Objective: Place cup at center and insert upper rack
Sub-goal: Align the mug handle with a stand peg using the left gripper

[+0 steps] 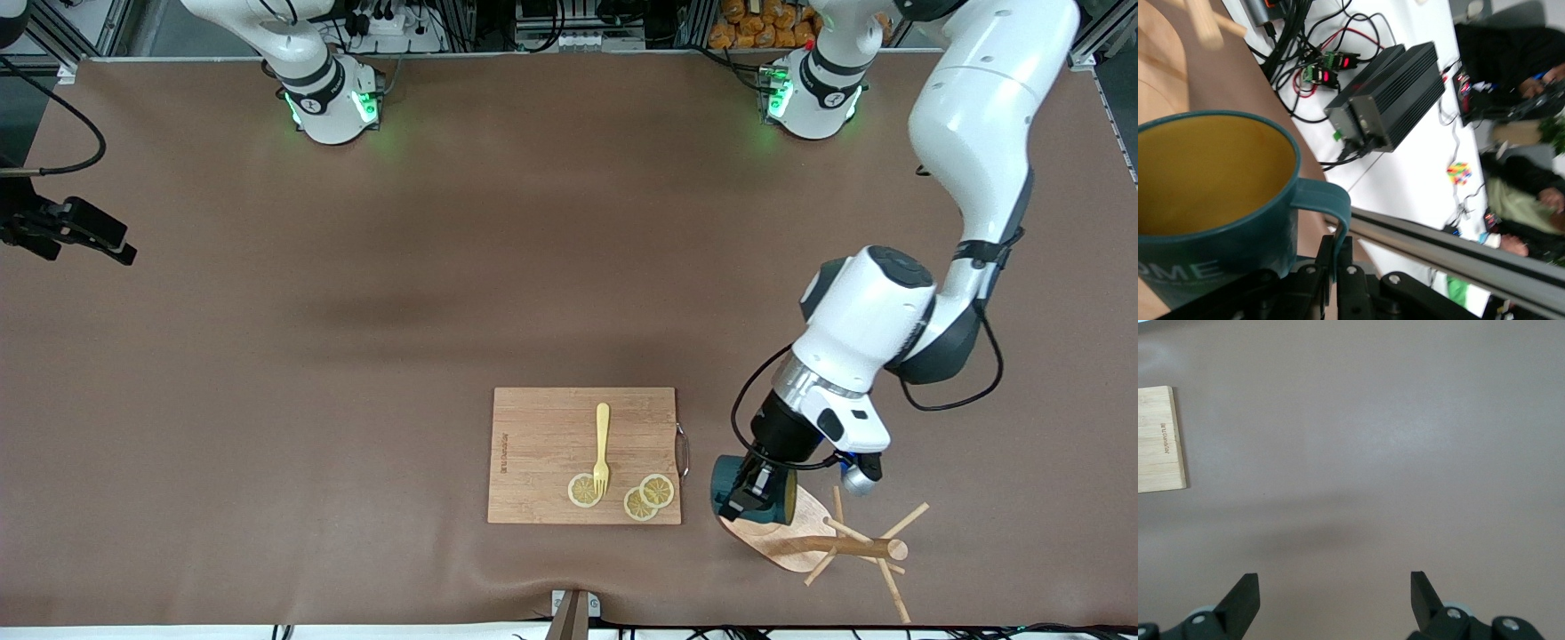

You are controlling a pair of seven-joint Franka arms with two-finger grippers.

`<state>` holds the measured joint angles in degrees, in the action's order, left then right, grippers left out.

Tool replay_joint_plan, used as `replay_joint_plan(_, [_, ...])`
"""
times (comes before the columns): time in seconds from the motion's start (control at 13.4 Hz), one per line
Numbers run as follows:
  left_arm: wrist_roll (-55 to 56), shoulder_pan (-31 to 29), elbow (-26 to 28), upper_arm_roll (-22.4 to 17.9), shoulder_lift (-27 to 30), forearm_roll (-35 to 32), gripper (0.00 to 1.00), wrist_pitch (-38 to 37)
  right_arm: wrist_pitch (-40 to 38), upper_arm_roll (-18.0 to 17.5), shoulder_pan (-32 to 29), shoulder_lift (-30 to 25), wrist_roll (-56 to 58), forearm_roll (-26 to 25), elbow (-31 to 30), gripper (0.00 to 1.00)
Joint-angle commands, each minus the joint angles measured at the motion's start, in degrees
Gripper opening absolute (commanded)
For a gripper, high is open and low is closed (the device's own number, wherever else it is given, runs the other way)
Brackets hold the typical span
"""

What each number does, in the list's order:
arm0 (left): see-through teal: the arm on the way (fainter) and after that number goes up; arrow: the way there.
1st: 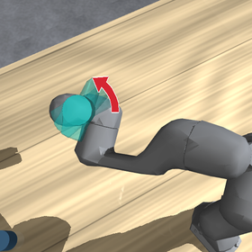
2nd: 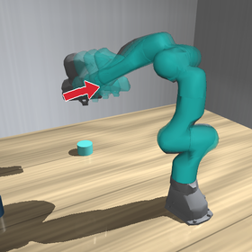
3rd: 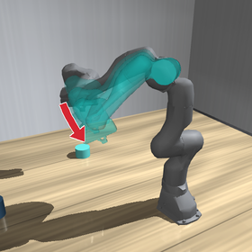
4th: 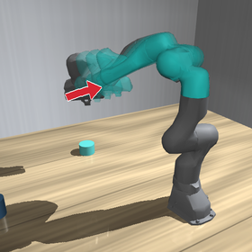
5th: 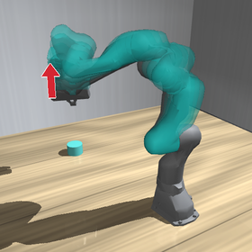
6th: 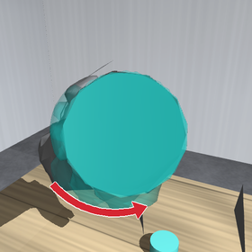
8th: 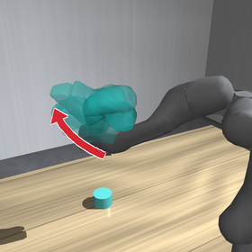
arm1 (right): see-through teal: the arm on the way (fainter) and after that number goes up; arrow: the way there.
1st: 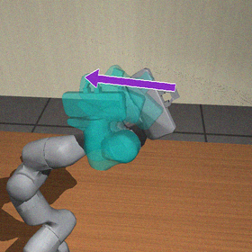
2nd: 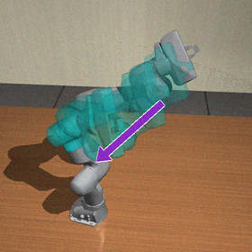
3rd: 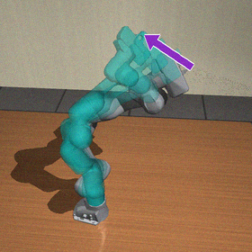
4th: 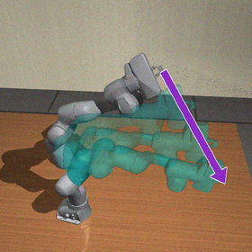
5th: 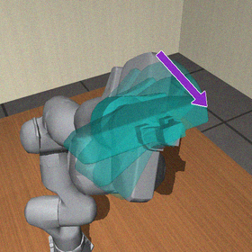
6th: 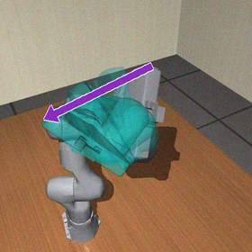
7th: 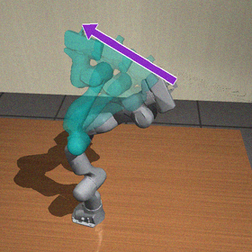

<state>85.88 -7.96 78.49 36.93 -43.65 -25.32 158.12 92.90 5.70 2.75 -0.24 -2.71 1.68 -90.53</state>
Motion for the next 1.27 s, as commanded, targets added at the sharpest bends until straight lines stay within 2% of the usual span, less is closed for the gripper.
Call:
replay_joint_plan(0.0, [-13.2, -4.4, 1.0, 4.7, 0.8, 6.9, 0.00, -6.0, -0.7, 1.4, 1.6, -0.8, -1.1, -0.9, 0.1, 1.00])
replay_joint_plan(0.22, [-33.5, -4.5, -0.3, 4.9, 0.9, 27.3, 0.00, -11.1, -0.5, 1.3, 1.4, -0.6, -1.2, -0.8, 0.1, 1.00])
replay_joint_plan(0.3, [-36.8, -4.6, -1.3, 4.8, 0.8, 32.1, 0.00, -11.8, -0.5, 1.3, 1.4, -0.6, -1.2, -0.8, 0.1, 1.00])
replay_joint_plan(0.45, [-39.7, -4.6, -1.8, 4.7, 0.6, 35.0, 0.00, -11.8, -0.4, 1.3, 1.4, -0.5, -1.2, -0.8, 0.1, 1.00])
replay_joint_plan(0.6, [-40.0, -4.8, -3.9, 4.6, -0.3, 35.2, 0.00, -11.6, -0.4, 0.2, 0.4, -0.5, -1.2, -0.8, 0.2, 1.00])
replay_joint_plan(0.82, [-41.3, -7.2, -4.0, 4.9, -1.3, 35.3, 0.00, -11.4, -0.4, -0.3, -0.2, -0.5, -1.2, -0.8, 0.3, 1.00])
replay_joint_plan(1.12, [-48.4, -8.1, -4.1, 4.7, -1.7, 45.7, 0.00, -11.3, -0.4, -0.5, -0.5, -0.5, -1.2, -0.8, 0.3, 1.00])
replay_joint_plan(1.2, [-48.5, -8.1, -4.1, 4.6, -1.7, 48.2, 0.00, -10.8, -0.4, -1.6, -1.6, -0.5, -1.2, -0.8, 0.3, 1.00])
